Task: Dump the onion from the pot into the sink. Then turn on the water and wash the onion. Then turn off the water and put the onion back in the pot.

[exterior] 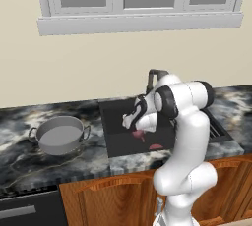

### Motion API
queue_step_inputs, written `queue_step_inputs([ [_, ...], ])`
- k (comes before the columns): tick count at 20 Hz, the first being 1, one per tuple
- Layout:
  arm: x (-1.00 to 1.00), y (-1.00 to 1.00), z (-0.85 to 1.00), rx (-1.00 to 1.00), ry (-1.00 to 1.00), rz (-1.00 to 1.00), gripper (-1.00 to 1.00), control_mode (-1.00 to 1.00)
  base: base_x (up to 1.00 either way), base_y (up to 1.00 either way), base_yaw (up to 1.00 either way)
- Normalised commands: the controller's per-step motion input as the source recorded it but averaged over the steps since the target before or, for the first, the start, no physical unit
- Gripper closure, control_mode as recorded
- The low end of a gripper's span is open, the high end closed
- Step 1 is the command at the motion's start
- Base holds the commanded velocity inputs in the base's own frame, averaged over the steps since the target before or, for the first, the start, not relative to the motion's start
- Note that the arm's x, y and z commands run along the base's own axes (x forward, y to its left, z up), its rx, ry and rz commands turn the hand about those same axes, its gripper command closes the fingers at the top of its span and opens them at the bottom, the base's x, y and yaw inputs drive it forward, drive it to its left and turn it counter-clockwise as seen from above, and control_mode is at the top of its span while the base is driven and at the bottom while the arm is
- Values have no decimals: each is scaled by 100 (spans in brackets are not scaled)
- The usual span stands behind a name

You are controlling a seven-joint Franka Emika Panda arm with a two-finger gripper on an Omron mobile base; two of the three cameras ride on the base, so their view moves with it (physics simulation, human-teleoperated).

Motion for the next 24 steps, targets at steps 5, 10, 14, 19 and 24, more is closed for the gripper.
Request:
queue_step_inputs([
  [5,34,-11,-39,0,-4,2,100,-100,0,0,0],
  [10,28,-1,-44,0,-4,1,100,-100,0,0,0],
  [14,15,0,-31,0,-5,1,100,-100,0,0,0],
  [19,7,-3,-37,0,0,0,100,-100,0,0,0],
  [24,8,-28,-36,0,0,0,100,-100,0,0,0],
])
